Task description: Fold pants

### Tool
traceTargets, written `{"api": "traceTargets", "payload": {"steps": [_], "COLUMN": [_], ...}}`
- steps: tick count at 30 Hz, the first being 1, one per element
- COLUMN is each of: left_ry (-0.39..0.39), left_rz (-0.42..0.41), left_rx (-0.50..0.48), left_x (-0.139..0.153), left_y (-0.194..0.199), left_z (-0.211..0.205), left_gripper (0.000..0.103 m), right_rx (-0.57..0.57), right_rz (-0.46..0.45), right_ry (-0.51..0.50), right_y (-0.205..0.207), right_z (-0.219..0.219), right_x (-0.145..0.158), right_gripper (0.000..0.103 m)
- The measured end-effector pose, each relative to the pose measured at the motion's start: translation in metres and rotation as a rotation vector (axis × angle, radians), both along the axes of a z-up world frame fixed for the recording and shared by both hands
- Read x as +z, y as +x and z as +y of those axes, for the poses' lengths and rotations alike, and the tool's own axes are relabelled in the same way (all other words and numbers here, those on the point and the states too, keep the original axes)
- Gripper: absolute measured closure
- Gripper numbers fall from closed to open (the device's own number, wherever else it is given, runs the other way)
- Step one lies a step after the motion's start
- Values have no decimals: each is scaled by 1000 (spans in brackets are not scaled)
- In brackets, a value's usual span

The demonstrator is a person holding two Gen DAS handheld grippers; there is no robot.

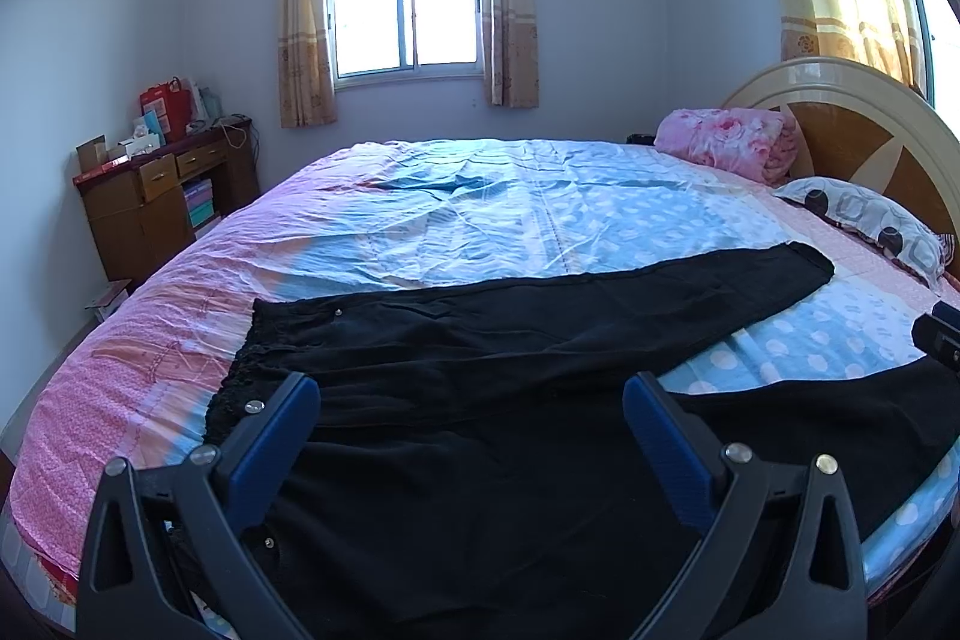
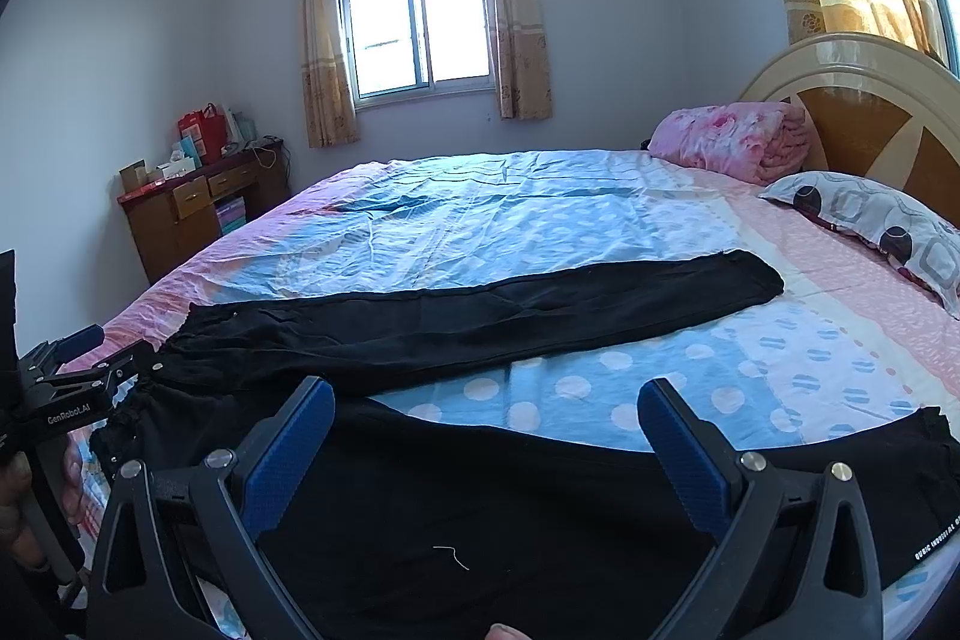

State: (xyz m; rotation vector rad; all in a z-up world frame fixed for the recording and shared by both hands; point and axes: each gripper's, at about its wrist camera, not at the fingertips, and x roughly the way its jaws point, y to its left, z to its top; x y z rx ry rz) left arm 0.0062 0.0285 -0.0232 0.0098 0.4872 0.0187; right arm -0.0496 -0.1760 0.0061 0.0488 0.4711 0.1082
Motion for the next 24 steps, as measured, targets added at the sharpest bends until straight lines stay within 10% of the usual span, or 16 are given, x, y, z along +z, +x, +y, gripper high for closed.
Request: {"api": "traceTargets", "payload": {"steps": [24], "left_ry": [-1], "left_rz": [21], "left_rx": [4], "left_x": [-8], "left_y": [3], "left_z": [2], "left_gripper": [0], "right_rx": [-3], "right_rz": [20], "right_ry": [2], "right_y": [5], "right_z": [0], "right_x": [-6], "right_gripper": [1]}}
